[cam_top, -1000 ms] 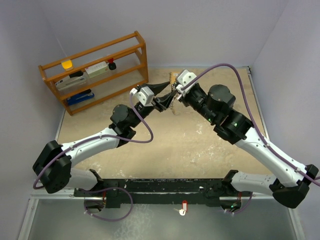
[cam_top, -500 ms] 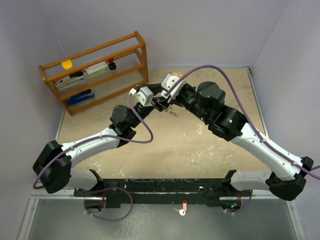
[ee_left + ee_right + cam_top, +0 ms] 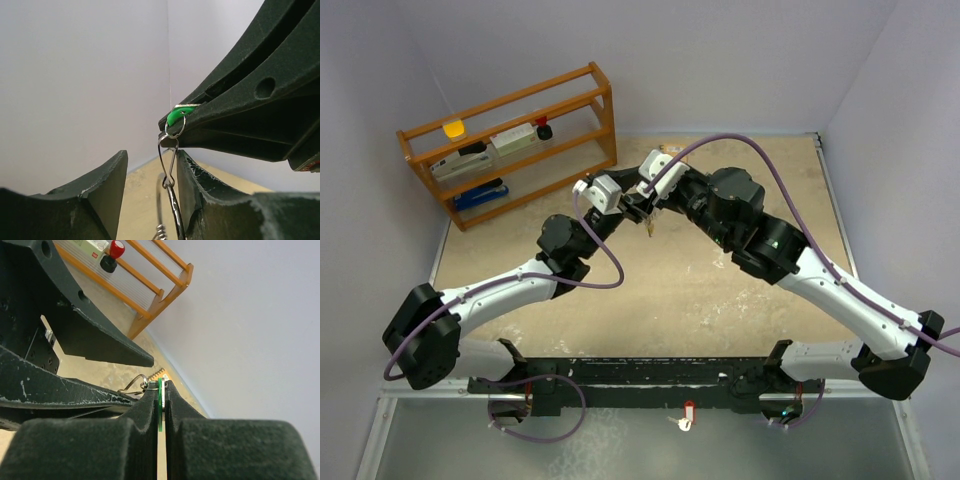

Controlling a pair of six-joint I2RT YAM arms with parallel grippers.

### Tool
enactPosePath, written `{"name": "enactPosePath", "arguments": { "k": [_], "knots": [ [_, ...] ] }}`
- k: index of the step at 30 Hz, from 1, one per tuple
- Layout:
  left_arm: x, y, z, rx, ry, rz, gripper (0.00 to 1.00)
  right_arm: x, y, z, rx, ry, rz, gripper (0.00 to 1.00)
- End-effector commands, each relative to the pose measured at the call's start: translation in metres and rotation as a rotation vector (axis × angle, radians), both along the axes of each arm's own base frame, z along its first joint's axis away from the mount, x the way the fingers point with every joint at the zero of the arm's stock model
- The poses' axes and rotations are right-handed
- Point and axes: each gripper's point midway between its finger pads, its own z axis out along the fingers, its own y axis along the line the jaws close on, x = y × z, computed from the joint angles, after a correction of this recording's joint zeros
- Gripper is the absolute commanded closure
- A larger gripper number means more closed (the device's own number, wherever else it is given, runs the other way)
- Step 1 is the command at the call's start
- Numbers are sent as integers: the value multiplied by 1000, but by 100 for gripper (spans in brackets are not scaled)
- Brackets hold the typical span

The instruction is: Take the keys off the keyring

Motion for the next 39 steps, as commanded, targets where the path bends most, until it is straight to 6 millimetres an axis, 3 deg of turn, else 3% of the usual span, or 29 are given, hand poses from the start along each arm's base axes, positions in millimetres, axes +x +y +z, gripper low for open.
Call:
{"name": "enactPosePath", "arguments": {
  "k": [1,11,22,29,39],
  "knots": [
    [-9,13,28,-65,-70,18,60,-2,-8,33,98,-74,-26,100],
    [-9,5,23,-46,-65,-9,66,-1,-7,32,101,-71,-29,100],
    [-8,7,26,-45,-85,13,79,-1,-8,29,100,-69,-34,100],
    [-5,9,26,-47,-81,27,99,-2,-9,31,111,-74,-34,100],
    [-3,6,16,-8,-52,26,100,0,-15,37,125,-94,-64,100]
  ]
}}
